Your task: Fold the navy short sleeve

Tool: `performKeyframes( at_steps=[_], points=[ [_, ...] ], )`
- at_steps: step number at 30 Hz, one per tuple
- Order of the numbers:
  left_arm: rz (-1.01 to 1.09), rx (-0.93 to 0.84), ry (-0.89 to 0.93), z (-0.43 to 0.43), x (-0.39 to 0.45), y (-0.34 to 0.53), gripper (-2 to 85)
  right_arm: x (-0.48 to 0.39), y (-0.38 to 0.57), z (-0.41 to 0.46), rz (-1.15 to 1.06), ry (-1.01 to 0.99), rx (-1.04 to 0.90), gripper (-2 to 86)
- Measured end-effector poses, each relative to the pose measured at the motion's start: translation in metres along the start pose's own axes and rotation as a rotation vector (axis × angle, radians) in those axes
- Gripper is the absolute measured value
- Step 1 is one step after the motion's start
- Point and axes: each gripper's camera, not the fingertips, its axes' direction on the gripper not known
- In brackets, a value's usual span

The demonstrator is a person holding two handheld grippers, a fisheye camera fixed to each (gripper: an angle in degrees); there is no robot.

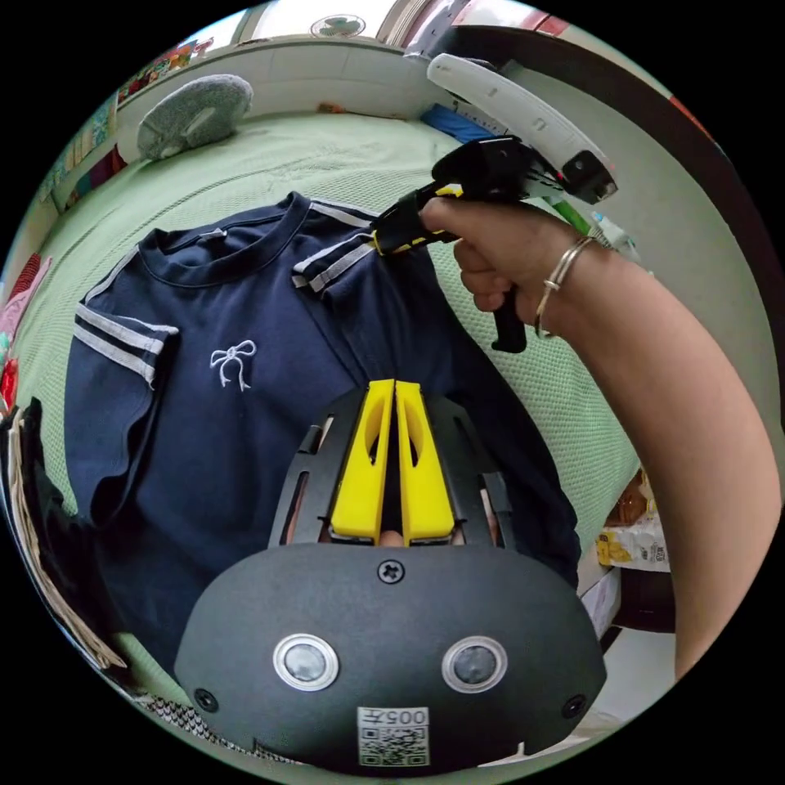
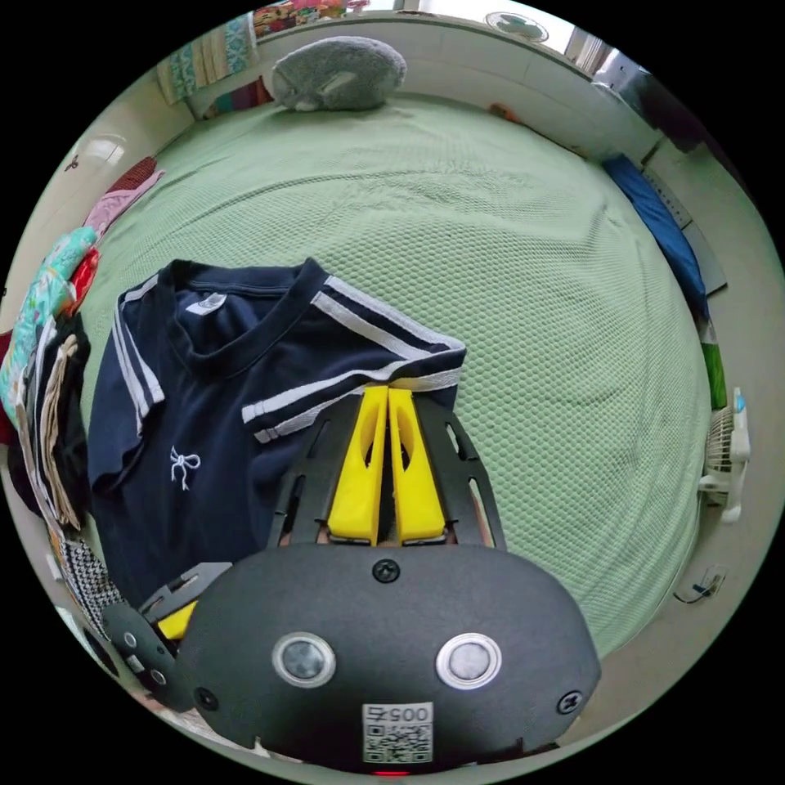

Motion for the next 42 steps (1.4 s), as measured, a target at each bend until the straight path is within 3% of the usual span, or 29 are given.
performKeyframes(
  at_steps=[7,12,21,30,33,42],
  points=[
    [0.039,0.101,-0.040,-0.077,-0.002,0.050,0.7,0.020,0.104,-0.112,-0.043,-0.073,0.142,-1.2],
    [0.027,0.083,-0.126,-0.127,-0.020,0.137,3.0,0.010,0.232,-0.171,-0.088,-0.073,0.184,-0.5],
    [-0.190,-0.035,-0.248,-0.185,-0.083,0.318,8.0,-0.013,0.428,-0.167,0.099,-0.121,0.103,5.7],
    [-0.226,-0.107,-0.200,-0.171,-0.102,0.378,9.2,-0.036,0.482,-0.173,0.200,0.068,0.024,3.2],
    [-0.212,-0.112,-0.251,-0.174,-0.100,0.388,8.2,-0.034,0.494,-0.184,0.176,0.057,0.014,-0.6],
    [-0.198,-0.119,-0.239,-0.198,-0.112,0.426,3.7,-0.017,0.551,-0.209,0.198,-0.001,0.034,-1.2]
  ],
)
